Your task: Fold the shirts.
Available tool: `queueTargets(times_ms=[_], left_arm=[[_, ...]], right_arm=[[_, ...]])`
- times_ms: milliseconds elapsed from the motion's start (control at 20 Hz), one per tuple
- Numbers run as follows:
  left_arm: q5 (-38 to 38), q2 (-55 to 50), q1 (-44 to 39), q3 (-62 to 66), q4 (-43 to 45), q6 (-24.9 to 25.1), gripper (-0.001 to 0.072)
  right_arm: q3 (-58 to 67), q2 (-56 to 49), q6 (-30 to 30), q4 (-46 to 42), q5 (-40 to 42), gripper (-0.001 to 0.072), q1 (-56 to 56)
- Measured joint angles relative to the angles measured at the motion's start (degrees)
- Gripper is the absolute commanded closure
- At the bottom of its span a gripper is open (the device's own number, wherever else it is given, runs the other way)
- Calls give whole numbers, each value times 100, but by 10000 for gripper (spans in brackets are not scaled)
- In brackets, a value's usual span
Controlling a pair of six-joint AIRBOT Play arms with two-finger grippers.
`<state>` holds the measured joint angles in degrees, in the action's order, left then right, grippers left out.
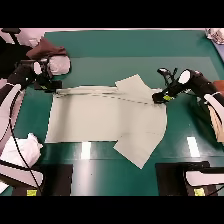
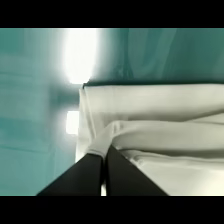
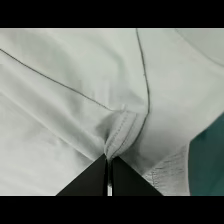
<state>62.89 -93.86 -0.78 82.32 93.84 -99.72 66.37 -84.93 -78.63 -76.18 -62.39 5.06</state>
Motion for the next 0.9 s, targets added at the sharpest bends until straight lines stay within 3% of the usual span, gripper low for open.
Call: queueTargets(times_ms=[150,250,300,400,550,750,900], left_arm=[[258,92,4,-7,-310,258,674],[442,238,0,-11,-612,518,309],[564,330,0,-15,-748,649,266],[813,492,-2,-55,-944,914,266],[1137,649,0,-205,-1082,1220,266],[1196,911,0,-470,-1150,1451,265],[1010,1139,-7,-546,-1010,1604,263]], right_arm=[[0,-42,-7,-4,-26,687,50],[0,-55,-7,-9,-42,684,50],[-2,-59,-7,-15,-46,684,50],[2,-63,-7,-33,-74,680,50],[74,-63,-4,-42,-162,576,13],[413,-63,33,-48,-455,573,-240],[693,-57,59,-46,-629,465,-442]])
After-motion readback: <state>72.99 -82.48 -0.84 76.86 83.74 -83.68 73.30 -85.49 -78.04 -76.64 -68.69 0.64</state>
